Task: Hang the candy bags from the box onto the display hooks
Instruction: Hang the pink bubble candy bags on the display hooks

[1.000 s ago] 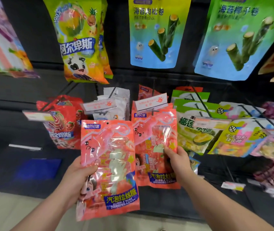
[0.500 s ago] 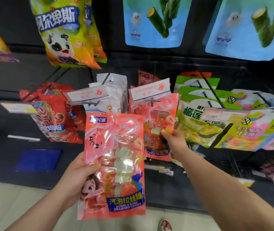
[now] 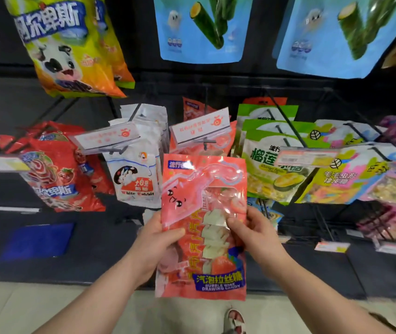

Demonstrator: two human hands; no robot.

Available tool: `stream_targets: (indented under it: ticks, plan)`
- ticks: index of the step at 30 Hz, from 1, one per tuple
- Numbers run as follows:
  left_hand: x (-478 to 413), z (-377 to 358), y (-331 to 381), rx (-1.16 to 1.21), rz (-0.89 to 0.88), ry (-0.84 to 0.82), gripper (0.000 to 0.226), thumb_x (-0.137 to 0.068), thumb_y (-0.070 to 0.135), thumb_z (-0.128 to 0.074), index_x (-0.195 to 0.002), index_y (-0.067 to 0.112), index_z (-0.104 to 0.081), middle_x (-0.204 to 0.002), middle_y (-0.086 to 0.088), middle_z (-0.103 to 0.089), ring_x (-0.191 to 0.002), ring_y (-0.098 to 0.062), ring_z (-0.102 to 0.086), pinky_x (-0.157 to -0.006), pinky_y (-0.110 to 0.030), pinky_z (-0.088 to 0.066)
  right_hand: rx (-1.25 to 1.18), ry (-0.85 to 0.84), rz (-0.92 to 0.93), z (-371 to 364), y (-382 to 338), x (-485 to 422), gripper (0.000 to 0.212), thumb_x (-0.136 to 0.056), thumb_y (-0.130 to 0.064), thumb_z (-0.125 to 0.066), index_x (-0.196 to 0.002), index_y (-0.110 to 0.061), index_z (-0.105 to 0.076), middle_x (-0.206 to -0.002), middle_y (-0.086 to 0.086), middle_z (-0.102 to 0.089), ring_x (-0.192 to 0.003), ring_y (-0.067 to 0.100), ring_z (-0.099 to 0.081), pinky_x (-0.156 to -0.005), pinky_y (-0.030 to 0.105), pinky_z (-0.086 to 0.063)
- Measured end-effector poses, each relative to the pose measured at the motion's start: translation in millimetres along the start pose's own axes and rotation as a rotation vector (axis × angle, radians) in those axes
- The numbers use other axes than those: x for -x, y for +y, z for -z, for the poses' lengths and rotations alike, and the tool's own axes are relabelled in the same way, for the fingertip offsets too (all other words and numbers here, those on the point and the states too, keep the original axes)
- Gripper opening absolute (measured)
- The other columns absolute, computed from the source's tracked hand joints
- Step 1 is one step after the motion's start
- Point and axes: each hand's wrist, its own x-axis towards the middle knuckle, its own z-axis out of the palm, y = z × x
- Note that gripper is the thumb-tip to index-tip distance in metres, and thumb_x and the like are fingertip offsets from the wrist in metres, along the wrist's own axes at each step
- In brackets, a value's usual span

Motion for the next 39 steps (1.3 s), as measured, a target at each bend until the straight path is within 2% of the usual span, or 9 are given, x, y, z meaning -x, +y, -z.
stream_targets:
  ticks: [6, 10, 16, 22, 26, 29, 34, 36, 39]
  plan:
    - [-15.9, -7.9, 11.5, -0.082, -0.014, 0.033, 0.039, -0.089, -0.004, -0.058, -0.120, 0.021, -0.058, -0.107, -0.004, -0.074, -0.097, -0.018, -0.071, -0.082, -0.035, -0.054, 0.076, 0.087, 0.101, 5.4, -8.2, -9.7, 0.018, -0.091, -0.011, -0.061, -0.098, -0.028, -0.061, -0.092, -0.004, -0.071, -0.086, 0.010, -0.069, -0.073, 0.025, -0.057]
    - [-20.8, -4.2, 12.2, -0.067, 0.000, 0.060, 0.039, -0.089, -0.003, -0.059, -0.121, 0.019, -0.057, -0.107, -0.007, -0.073, -0.096, -0.020, -0.072, -0.081, -0.036, -0.055, 0.101, 0.113, 0.103, -0.3, -11.0, -19.1, 0.019, -0.090, -0.012, -0.062, -0.090, -0.031, -0.058, -0.086, -0.011, -0.067, -0.072, -0.005, -0.065, -0.058, 0.008, -0.049]
    - [-25.5, -1.2, 13.9, -0.095, 0.001, 0.081, 0.034, -0.089, -0.001, -0.060, -0.113, 0.023, -0.060, -0.099, -0.002, -0.075, -0.091, -0.017, -0.072, -0.076, -0.031, -0.054, 0.099, 0.143, 0.051, -4.5, -10.2, -26.9, 0.016, -0.090, -0.016, -0.063, -0.106, -0.018, -0.061, -0.095, -0.001, -0.070, -0.089, 0.017, -0.068, -0.076, 0.029, -0.057]
    - [-44.6, -10.5, 16.6, -0.165, 0.028, 0.116, 0.035, -0.087, 0.007, -0.065, -0.117, 0.023, -0.057, -0.106, -0.004, -0.072, -0.097, -0.021, -0.070, -0.091, -0.047, -0.054, 0.113, 0.171, -0.011, -1.0, -10.8, -45.8, 0.013, -0.091, -0.021, -0.063, -0.103, -0.019, -0.062, -0.097, 0.006, -0.071, -0.089, 0.022, -0.069, -0.073, 0.037, -0.059]
    - [-69.0, -17.5, 19.3, -0.240, 0.001, 0.238, 0.033, -0.087, 0.012, -0.066, -0.117, 0.020, -0.054, -0.107, -0.001, -0.067, -0.097, -0.017, -0.066, -0.082, -0.034, -0.054, 0.246, 0.214, 0.003, 1.0, -14.2, -74.2, 0.016, -0.090, -0.024, -0.063, -0.104, -0.019, -0.058, -0.089, -0.002, -0.067, -0.085, 0.018, -0.065, -0.070, 0.031, -0.055]
    - [-89.2, -23.6, 26.2, -0.354, -0.042, 0.318, 0.035, -0.087, 0.016, -0.067, -0.119, 0.018, -0.052, -0.108, 0.000, -0.065, -0.099, -0.020, -0.065, -0.082, -0.037, -0.054, 0.308, 0.234, -0.040, 1.4, -14.4, -101.4, 0.023, -0.089, -0.028, -0.063, -0.106, -0.012, -0.061, -0.095, 0.002, -0.068, -0.091, 0.022, -0.064, -0.075, 0.032, -0.053]
    - [-122.3, -26.7, 38.0, -0.484, 0.003, 0.365, 0.034, -0.090, 0.019, -0.063, -0.121, 0.019, -0.048, -0.100, 0.006, -0.059, -0.071, -0.006, -0.056, -0.057, -0.021, -0.046, 0.414, 0.245, -0.071, 1.8, -16.0, -141.7, 0.030, -0.088, -0.032, -0.064, -0.110, -0.012, -0.063, -0.107, 0.006, -0.067, -0.099, 0.026, -0.063, -0.086, 0.041, -0.054]
    - [-133.5, -27.8, 41.0, -0.525, 0.035, 0.392, 0.037, -0.090, 0.022, -0.064, -0.123, 0.018, -0.048, -0.117, 0.000, -0.061, -0.092, -0.016, -0.061, -0.078, -0.032, -0.053, 0.433, 0.229, -0.051, 2.7, -13.6, -153.8, 0.032, -0.087, -0.033, -0.064, -0.111, -0.013, -0.063, -0.109, 0.008, -0.068, -0.101, 0.027, -0.064, -0.090, 0.045, -0.053]
    - [-146.8, -31.4, 46.0, -0.587, 0.052, 0.412, 0.043, -0.091, 0.022, -0.063, -0.130, 0.016, -0.046, -0.133, -0.003, -0.057, -0.123, -0.026, -0.053, -0.103, -0.040, -0.041, 0.431, 0.229, -0.056, 3.1, -13.7, -168.2, 0.032, -0.088, -0.033, -0.063, -0.113, -0.014, -0.062, -0.111, 0.007, -0.067, -0.103, 0.026, -0.063, -0.092, 0.044, -0.052]
